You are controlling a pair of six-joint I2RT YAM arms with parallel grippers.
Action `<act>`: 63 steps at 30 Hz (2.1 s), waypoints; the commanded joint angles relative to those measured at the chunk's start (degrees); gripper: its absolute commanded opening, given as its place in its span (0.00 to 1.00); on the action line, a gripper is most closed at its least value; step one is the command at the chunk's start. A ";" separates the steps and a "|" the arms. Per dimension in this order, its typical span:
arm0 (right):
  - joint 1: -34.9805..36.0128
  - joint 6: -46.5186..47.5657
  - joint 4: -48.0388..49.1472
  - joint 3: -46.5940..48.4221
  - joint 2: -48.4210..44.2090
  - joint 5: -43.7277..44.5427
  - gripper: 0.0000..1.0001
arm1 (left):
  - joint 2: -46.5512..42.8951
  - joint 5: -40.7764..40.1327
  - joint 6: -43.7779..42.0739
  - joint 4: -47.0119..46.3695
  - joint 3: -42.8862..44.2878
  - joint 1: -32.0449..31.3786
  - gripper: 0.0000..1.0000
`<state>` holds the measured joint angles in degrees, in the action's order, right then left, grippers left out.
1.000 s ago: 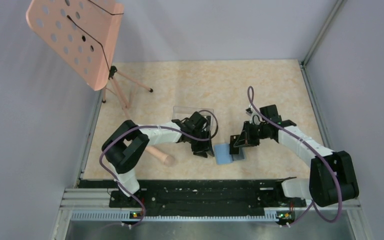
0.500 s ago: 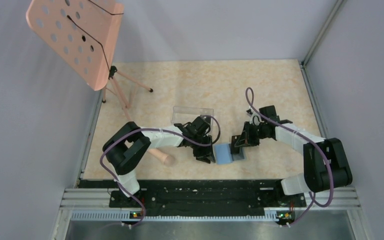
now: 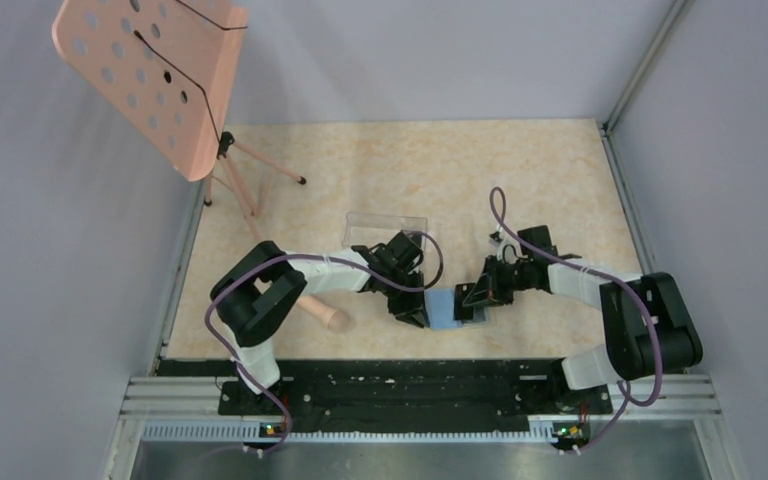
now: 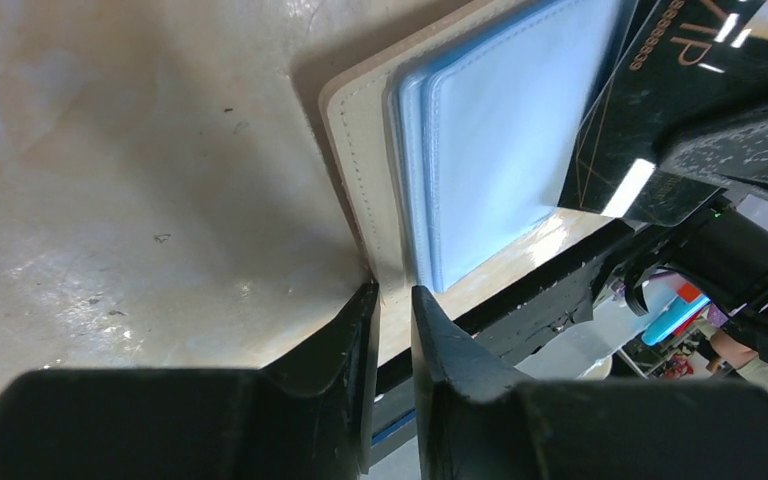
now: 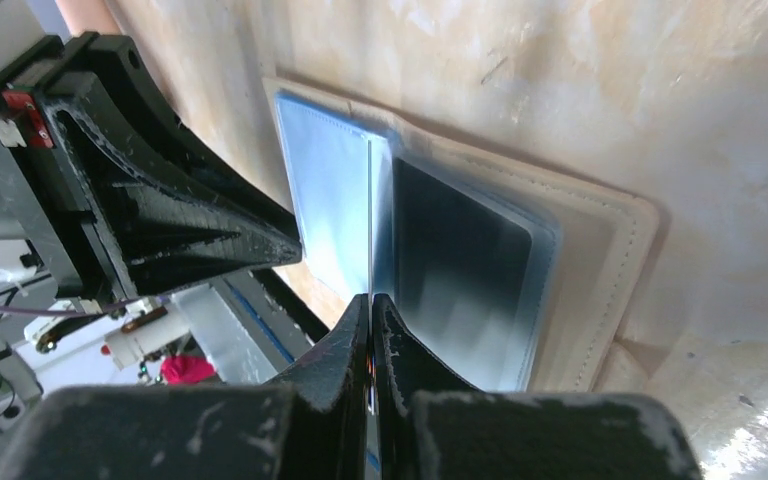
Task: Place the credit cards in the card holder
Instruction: Insert the credit card into the card holder.
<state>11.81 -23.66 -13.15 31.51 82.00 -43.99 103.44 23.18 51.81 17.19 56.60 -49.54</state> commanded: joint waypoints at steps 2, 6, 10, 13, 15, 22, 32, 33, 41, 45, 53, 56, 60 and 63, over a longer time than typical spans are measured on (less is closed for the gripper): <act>-0.41 -1.29 4.48 -1.45 1.23 -3.81 0.00 | 2.58 -3.11 -2.31 2.61 1.20 -0.46 0.23; -0.42 -1.28 4.39 -1.58 2.42 -4.61 0.00 | 2.74 -3.29 -2.46 2.84 1.12 -0.47 0.21; -0.39 -1.60 3.17 -1.40 3.08 -4.71 0.00 | 2.80 -3.85 -2.89 3.66 1.36 -0.52 0.18; -0.39 -1.53 1.80 -0.71 3.78 -4.87 0.00 | 2.89 -4.42 -3.28 4.59 1.73 -0.56 0.17; -0.39 -1.18 0.51 0.17 4.48 -4.80 0.00 | 3.14 -4.71 -3.59 5.05 2.05 -0.56 0.16; -0.44 -0.13 -1.78 2.23 7.47 -6.17 0.00 | 3.79 -5.11 -4.46 6.50 3.48 -0.73 0.15; 0.80 0.79 -0.92 3.03 9.03 -11.85 0.00 | 4.44 -5.23 -4.77 7.11 4.53 -0.73 0.14; 1.17 0.66 -0.73 3.26 9.25 -11.88 0.00 | 4.51 -5.19 -4.74 7.15 4.52 -0.73 0.14; 2.59 2.11 -3.36 7.04 9.73 -7.10 0.06 | 5.24 -4.94 -5.12 7.50 5.31 -0.73 0.13; 2.72 5.34 -7.52 9.33 9.67 -2.82 0.15 | 5.69 -4.75 -5.37 7.79 5.79 -0.73 0.13; 5.47 7.06 -12.62 12.12 6.06 6.74 0.47 | 5.83 -4.71 -5.39 8.05 6.13 -0.73 0.13; 7.37 7.05 -13.90 13.19 5.75 9.73 0.50 | 5.85 -4.70 -5.52 8.24 6.38 -0.73 0.13; 7.99 6.25 -13.77 13.25 5.28 10.09 0.41 | 6.11 -4.74 -5.66 8.48 6.70 -0.73 0.13; 8.02 5.40 -13.41 13.23 3.13 10.21 0.36 | 6.31 -4.80 -5.76 8.59 6.79 -0.73 0.13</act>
<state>19.35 -18.09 -26.39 43.20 89.08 -35.79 107.11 22.50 47.79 25.43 62.96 -49.95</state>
